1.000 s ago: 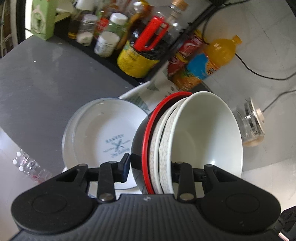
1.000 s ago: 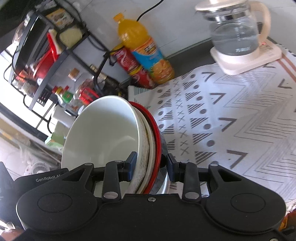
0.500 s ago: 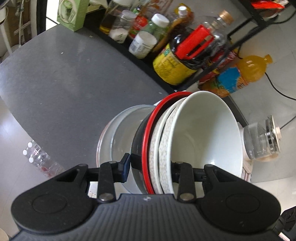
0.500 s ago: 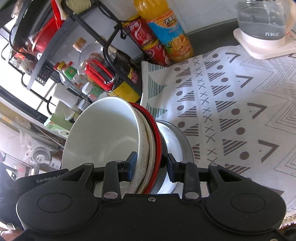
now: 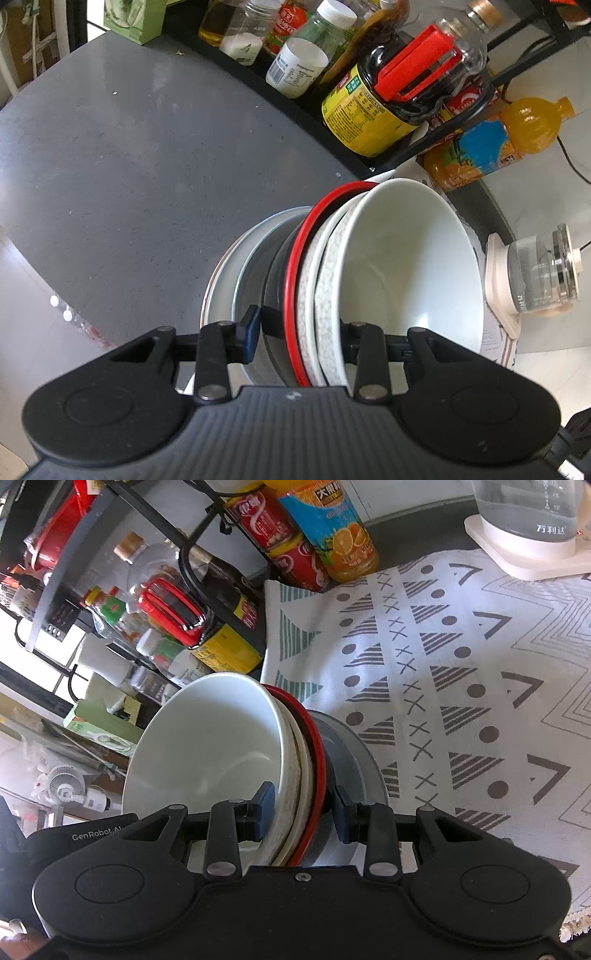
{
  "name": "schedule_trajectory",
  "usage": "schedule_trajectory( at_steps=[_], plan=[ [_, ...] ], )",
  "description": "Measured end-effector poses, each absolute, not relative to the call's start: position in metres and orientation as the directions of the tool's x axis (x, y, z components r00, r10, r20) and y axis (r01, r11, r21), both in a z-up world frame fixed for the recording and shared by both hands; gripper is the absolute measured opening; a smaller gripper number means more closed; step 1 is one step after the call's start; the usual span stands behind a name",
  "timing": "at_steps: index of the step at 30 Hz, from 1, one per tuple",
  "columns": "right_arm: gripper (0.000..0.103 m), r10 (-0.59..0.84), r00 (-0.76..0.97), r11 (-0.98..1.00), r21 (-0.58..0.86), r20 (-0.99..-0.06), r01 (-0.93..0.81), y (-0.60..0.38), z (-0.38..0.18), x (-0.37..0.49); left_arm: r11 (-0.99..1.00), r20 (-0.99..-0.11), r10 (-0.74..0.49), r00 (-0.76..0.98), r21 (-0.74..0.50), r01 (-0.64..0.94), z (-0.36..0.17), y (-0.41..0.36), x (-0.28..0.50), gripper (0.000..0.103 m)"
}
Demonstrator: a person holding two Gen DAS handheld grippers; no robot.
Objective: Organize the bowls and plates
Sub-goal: 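Lower the bowl stack onto the 'BAKERY' plate and open both grippers, then pull both grippers back and up from the stacked dishes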
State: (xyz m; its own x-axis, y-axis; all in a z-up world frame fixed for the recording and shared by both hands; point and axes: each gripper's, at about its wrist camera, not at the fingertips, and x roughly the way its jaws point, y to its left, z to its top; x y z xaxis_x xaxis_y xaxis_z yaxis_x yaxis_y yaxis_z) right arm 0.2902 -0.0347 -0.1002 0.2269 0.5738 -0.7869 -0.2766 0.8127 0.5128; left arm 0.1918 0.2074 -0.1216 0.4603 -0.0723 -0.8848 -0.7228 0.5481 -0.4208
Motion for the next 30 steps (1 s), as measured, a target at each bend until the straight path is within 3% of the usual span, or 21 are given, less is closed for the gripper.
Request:
schedule_trajectory(
  at_steps=[17, 18, 21, 27, 30],
  plan=[
    [0.036, 0.592, 0.246, 0.804, 0.539, -0.768, -0.253, -0.038, -0.096, 0.291, 0.556, -0.893, -0.083, 0.442, -0.409, -0.723, -0.127, 0.207, 0.195, 0.034],
    [0.038, 0.597, 0.25, 0.8, 0.543, -0.762, -0.256, -0.04, -0.094, 0.29, 0.567, -0.893, -0.076, 0.444, -0.405, -0.718, -0.124, 0.206, 0.195, 0.038],
    [0.055, 0.594, 0.274, 0.802, 0.528, -0.756, -0.28, -0.047, -0.085, 0.288, 0.575, -0.892, -0.06, 0.449, -0.399, -0.715, -0.117, 0.203, 0.193, 0.047],
    [0.059, 0.598, 0.322, 0.8, 0.523, -0.734, -0.294, -0.072, -0.071, 0.288, 0.6, -0.881, 0.022, 0.473, -0.367, -0.711, -0.097, 0.193, 0.182, 0.075],
    [0.068, 0.603, 0.349, 0.798, 0.531, -0.718, -0.285, -0.091, -0.065, 0.282, 0.609, -0.874, 0.055, 0.483, -0.354, -0.71, -0.087, 0.186, 0.175, 0.078]
  ],
)
